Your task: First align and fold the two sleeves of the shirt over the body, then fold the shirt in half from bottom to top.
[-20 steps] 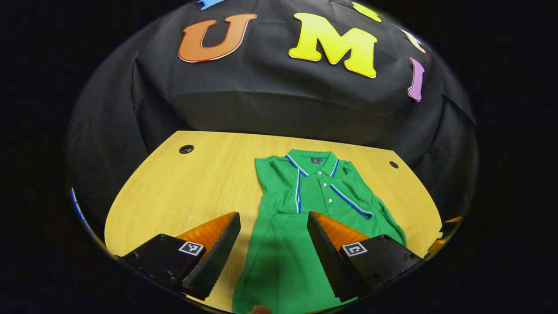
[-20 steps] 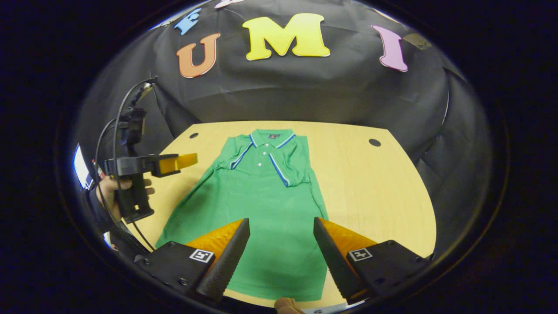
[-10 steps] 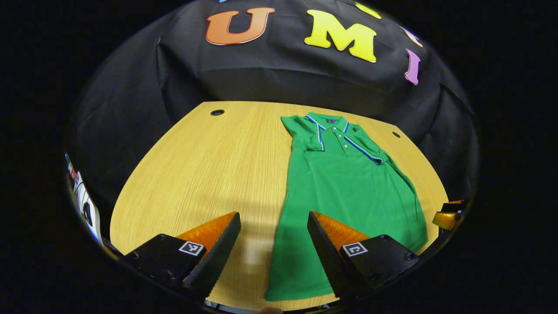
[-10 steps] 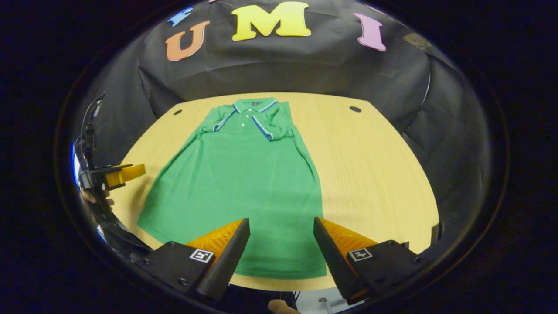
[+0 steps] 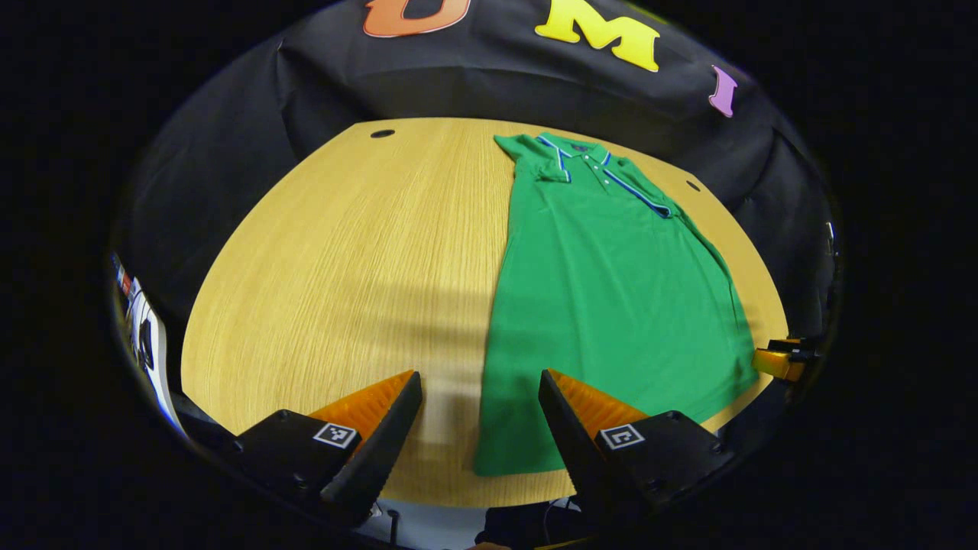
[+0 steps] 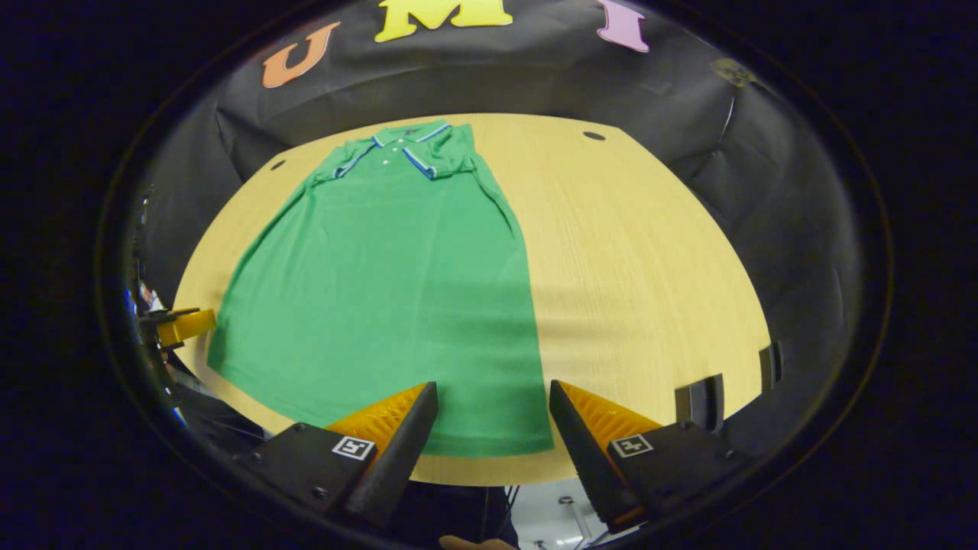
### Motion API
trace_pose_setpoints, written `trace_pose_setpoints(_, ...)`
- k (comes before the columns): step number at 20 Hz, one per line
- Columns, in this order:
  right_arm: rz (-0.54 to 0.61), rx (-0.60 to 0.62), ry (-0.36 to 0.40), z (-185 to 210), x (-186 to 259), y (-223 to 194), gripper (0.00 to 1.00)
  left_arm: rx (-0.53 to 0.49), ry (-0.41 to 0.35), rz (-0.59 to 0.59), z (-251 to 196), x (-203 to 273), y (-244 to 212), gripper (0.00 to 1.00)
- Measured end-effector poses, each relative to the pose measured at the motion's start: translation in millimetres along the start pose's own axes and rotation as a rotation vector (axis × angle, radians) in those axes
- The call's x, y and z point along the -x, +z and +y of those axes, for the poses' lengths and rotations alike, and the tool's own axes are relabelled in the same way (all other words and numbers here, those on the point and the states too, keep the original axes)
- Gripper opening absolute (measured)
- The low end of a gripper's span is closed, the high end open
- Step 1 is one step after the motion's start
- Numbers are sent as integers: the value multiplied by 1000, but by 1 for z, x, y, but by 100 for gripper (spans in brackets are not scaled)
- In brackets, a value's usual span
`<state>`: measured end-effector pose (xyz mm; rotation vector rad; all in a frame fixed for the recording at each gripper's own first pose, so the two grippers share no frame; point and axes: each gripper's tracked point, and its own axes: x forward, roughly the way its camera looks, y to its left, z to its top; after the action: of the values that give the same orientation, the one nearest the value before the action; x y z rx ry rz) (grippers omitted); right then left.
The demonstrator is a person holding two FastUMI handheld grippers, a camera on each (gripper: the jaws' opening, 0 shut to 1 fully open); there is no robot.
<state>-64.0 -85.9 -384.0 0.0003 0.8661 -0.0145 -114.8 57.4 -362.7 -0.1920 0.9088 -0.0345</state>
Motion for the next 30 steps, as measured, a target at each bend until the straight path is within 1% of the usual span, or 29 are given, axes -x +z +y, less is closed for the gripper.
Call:
trace_pose_setpoints(1,15,-1,-6,-2,-3,-4,93,10,-15,37,-3,-1,-8,99)
trace_pose_setpoints(2,36,1,-15,-4,-5,-8,96,2,-10,55,-1,-1,-12,99)
trace_pose_setpoints(3,67,6,-27,-6,-9,-12,96,-14,-19,66,-2,0,-13,100)
trace_pose_setpoints(4,97,9,-27,-7,-11,-18,96,-28,-16,87,-4,2,-18,95)
trace_pose_setpoints(6,132,-13,-5,-4,-10,-23,96,-51,0,141,-2,4,-24,93)
trace_pose_setpoints(7,152,-22,1,-3,-9,-23,89,-54,12,172,-2,5,-27,93)
trace_pose_setpoints(8,171,-18,2,-2,-10,-22,91,-58,19,200,-2,5,-30,92)
trace_pose_setpoints(9,188,-7,7,-1,-10,-23,87,-66,31,231,-1,5,-30,92)
trace_pose_setpoints(10,205,6,8,1,-10,-20,90,-76,42,251,-1,5,-31,99)
trace_pose_setpoints(11,220,8,5,1,-11,-20,78,-85,54,270,0,4,-30,89)
trace_pose_setpoints(13,243,4,5,2,-12,-17,79,-79,58,298,-1,3,-30,86)
trace_pose_setpoints(14,246,-1,2,3,-14,-13,76,-70,61,313,-1,2,-30,84)
trace_pose_setpoints(16,281,-2,-6,3,-15,-13,43,-72,60,351,-2,3,-30,82)
trace_pose_setpoints(18,313,7,-3,4,-16,-12,43,-38,68,386,-2,2,-28,79)
trace_pose_setpoints(19,308,6,-3,4,-16,-8,43,-25,71,404,-4,1,-28,70)
trace_pose_setpoints(20,328,4,-4,4,-16,-9,36,-21,70,415,-6,-1,-27,65)
trace_pose_setpoints(21,327,12,1,5,-17,-6,29,-22,67,426,-8,0,-27,57)
trace_pose_setpoints(22,330,27,5,6,-18,-6,29,-35,53,429,-12,-2,-26,52)
trace_pose_setpoints(24,331,48,12,6,-18,-6,29,-33,36,428,-19,-3,-22,30)
trace_pose_setpoints(25,330,54,15,7,-18,-5,27,-19,31,432,-22,-4,-19,16)
trace_pose_setpoints(26,331,62,20,7,-19,-5,29,-4,35,436,-23,-4,-15,11)
trace_pose_setpoints(27,317,56,17,5,-17,3,29,-4,37,440,-24,-5,-11,4)
trace_pose_setpoints(29,341,58,38,6,-20,-3,6,-22,34,452,-25,-5,-1,3)
trace_pose_setpoints(30,338,52,47,6,-20,0,6,-21,29,453,-26,-5,4,4)
